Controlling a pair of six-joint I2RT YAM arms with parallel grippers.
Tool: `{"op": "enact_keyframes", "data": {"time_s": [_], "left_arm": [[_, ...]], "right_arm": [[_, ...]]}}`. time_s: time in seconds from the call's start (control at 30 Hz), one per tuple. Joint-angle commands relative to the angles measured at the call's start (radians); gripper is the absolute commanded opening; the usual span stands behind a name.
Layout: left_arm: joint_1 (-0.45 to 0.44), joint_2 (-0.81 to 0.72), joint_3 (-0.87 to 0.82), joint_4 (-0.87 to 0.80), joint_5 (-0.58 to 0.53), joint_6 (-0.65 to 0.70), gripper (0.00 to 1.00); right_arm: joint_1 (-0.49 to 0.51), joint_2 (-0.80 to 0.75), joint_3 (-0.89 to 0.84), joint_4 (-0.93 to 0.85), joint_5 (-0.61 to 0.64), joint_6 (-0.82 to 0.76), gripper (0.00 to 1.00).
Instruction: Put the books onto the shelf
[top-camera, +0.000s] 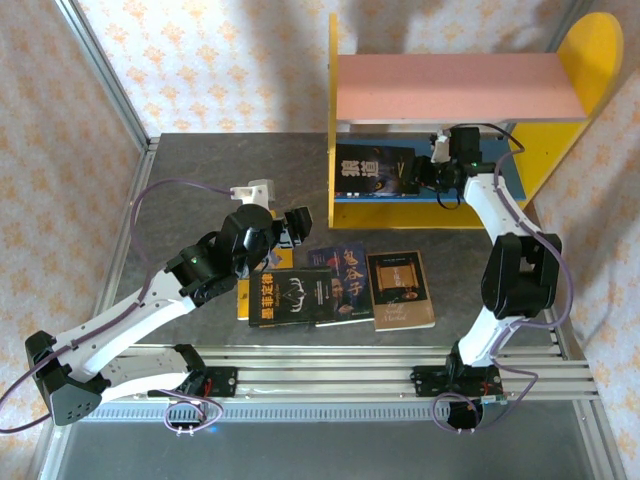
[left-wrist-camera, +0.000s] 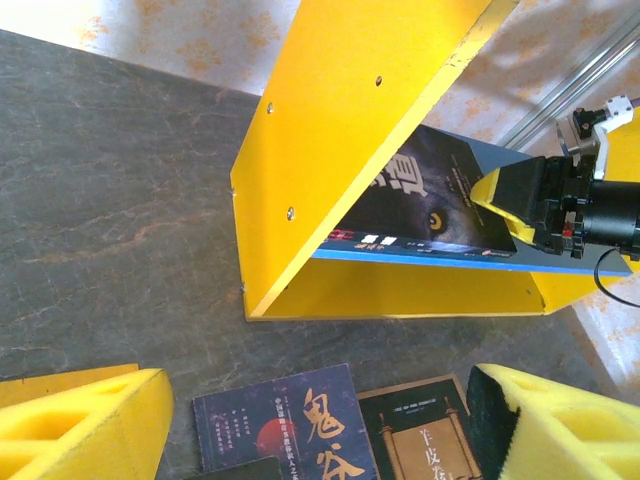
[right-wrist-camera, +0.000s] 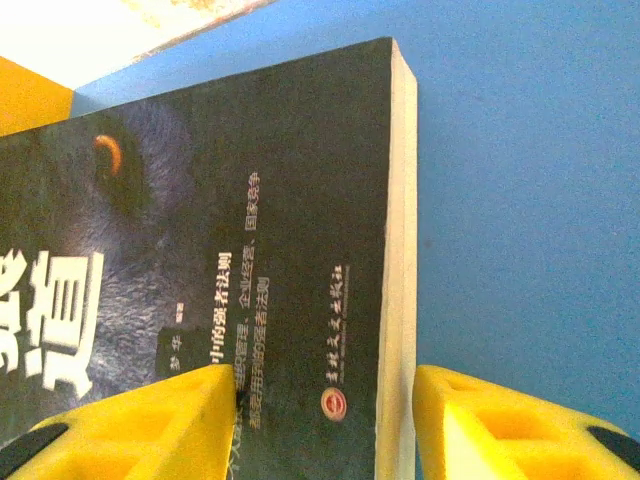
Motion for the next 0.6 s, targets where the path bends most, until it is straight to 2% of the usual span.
{"op": "enact_keyframes", "data": {"time_s": [0.0, 0.2, 0.57], "left_arm": [[0.007, -0.006, -0.014, 0.029, -0.004, 0.007, 0.78], [0.007, -0.012, -0.018, 0.029, -0.005, 0.006, 0.78], [0.007, -0.007, -0.015, 0.036, 0.000, 0.006, 0.78]], "right_arm": [[0.003, -0.063, -0.029, -0.010, 0.046, 0.000, 0.49], [0.003, -0.102, -0.062, -0.009, 0.066, 0.007, 0.48], [0.003, -0.089, -0.053, -0.010, 0.007, 0.006, 0.46]]}}
